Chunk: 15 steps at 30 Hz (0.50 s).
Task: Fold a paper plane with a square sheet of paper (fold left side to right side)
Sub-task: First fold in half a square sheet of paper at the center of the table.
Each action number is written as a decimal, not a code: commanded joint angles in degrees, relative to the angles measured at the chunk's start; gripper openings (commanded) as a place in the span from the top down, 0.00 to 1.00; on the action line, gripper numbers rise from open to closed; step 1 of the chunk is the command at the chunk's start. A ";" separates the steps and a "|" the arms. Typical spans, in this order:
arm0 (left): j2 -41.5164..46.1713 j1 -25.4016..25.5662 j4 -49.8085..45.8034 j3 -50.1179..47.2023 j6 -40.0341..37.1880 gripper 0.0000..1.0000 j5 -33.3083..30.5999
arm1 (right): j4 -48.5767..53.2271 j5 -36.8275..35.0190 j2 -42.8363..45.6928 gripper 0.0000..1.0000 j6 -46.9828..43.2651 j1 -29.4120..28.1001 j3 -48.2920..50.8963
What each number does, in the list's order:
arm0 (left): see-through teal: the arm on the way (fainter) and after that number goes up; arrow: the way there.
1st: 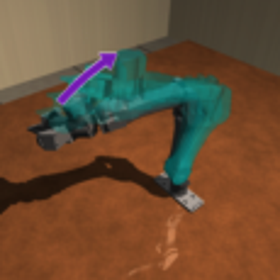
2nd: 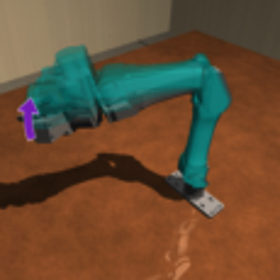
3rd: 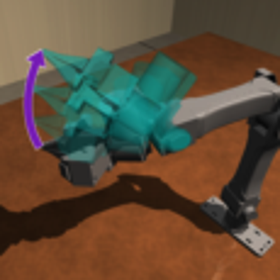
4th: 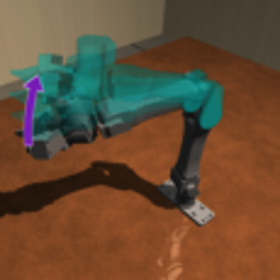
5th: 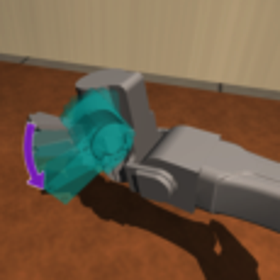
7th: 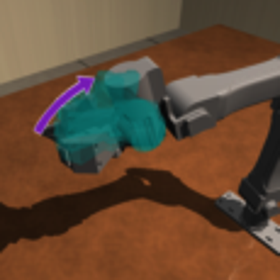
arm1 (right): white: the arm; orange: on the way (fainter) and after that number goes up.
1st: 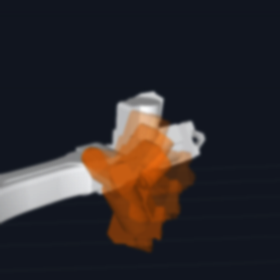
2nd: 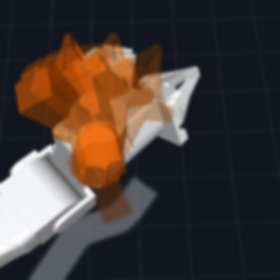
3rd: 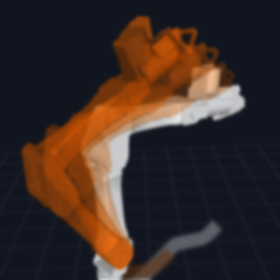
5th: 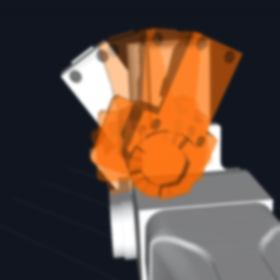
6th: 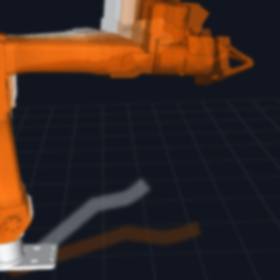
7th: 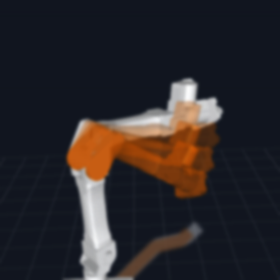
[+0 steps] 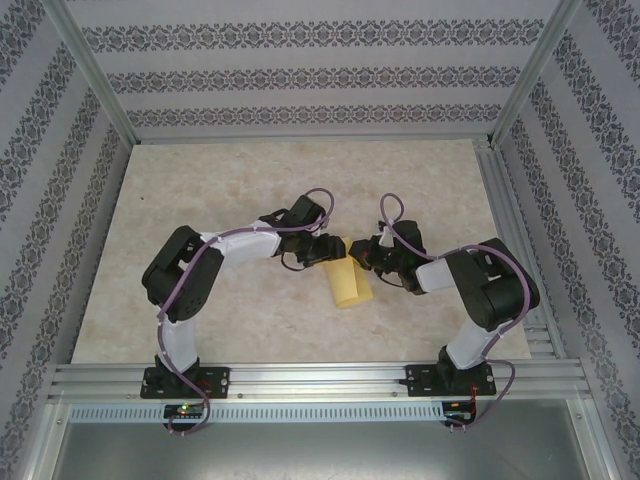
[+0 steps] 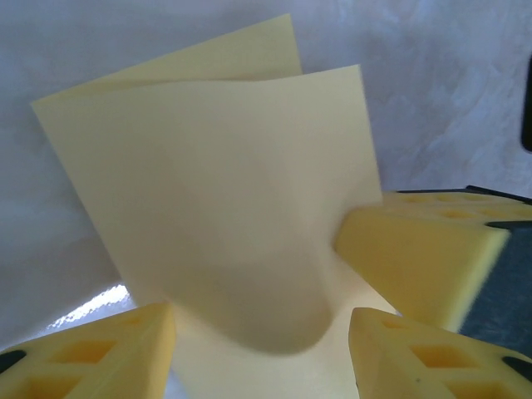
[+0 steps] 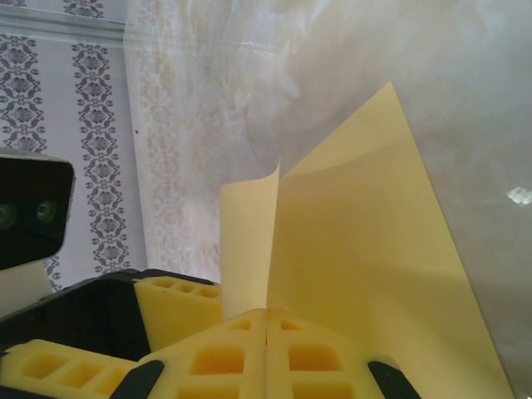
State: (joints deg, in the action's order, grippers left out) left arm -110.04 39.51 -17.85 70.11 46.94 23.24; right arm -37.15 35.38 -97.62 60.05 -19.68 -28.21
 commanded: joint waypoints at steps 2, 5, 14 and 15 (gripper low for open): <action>-0.62 1.01 -3.51 1.53 -1.50 0.41 -2.69 | -1.96 -1.40 1.14 1.00 -0.36 0.58 0.52; 0.54 1.06 -4.25 1.35 -1.74 0.39 -3.40 | -1.84 -1.19 0.86 1.00 -0.44 0.73 0.09; 4.10 1.06 -4.43 -1.19 -1.11 0.32 -4.25 | -1.53 -1.49 0.94 1.00 -0.81 1.18 0.17; 3.41 1.01 -2.18 -2.09 0.10 0.32 -2.51 | -1.53 -1.52 0.93 1.00 -0.86 1.22 0.25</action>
State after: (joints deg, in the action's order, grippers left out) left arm -106.89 39.90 -21.96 70.04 46.02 19.22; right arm -37.28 34.94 -97.54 60.03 -18.83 -28.21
